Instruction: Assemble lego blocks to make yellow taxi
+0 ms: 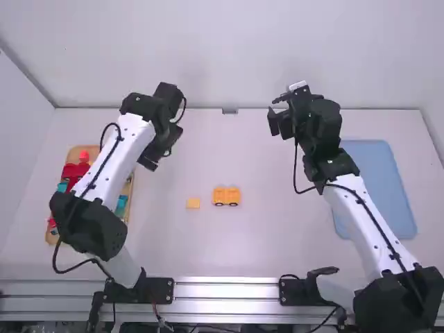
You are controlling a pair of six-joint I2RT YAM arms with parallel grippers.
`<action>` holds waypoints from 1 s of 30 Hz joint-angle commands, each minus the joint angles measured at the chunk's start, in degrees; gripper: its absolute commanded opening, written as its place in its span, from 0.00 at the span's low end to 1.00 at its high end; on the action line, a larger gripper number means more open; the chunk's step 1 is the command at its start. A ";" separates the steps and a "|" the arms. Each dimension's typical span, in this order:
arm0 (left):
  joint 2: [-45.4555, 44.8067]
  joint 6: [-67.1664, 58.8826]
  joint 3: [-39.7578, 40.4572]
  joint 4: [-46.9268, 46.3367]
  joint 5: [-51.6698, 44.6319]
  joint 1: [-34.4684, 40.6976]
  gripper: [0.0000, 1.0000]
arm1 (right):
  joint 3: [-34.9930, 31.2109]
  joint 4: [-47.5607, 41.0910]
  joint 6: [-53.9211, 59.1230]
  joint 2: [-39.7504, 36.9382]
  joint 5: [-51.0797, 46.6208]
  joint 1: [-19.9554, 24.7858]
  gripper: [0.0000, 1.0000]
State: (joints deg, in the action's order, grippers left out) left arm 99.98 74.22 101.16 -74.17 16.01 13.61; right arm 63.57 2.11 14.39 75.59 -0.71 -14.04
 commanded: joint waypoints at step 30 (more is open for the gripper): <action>-0.79 -139.67 -18.10 20.83 -47.34 -14.69 0.99 | -0.35 -0.83 -0.87 0.17 -0.66 -1.84 0.99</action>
State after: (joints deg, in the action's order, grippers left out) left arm 99.90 -47.75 84.73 -52.71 -12.95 0.16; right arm 63.55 1.08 13.80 75.59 -1.30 -15.66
